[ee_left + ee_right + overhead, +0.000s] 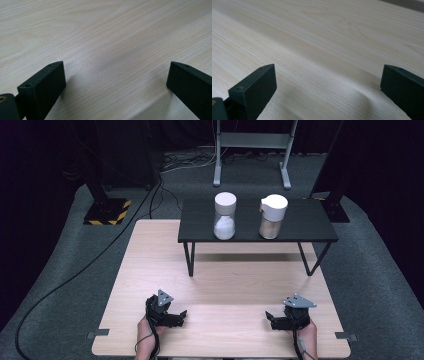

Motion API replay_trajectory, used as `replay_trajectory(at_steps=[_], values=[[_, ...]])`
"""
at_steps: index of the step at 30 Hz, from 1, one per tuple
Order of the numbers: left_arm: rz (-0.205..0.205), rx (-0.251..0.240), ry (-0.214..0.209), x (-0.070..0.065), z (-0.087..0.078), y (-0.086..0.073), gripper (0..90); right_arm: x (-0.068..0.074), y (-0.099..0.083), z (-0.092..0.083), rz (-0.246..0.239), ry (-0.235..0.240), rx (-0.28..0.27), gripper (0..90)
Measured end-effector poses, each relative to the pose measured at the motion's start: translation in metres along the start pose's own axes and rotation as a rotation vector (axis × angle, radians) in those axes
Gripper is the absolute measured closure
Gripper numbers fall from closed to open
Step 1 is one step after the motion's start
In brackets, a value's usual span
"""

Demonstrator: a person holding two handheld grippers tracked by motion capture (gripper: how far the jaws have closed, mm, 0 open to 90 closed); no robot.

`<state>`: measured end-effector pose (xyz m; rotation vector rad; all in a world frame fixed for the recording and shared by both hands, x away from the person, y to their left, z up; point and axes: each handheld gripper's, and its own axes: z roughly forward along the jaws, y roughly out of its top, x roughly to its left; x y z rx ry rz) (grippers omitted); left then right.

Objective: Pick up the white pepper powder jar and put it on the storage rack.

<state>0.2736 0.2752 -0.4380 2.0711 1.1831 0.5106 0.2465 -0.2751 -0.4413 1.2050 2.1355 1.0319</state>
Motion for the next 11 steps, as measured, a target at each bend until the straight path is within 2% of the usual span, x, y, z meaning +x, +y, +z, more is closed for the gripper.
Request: replay_trajectory(at_steps=[11], values=[[-0.003,0.001,0.003,-0.0006,0.0004,0.0003,1.7,-0.0021,0.0019,0.0015,-0.014,0.015,0.009,0.0]])
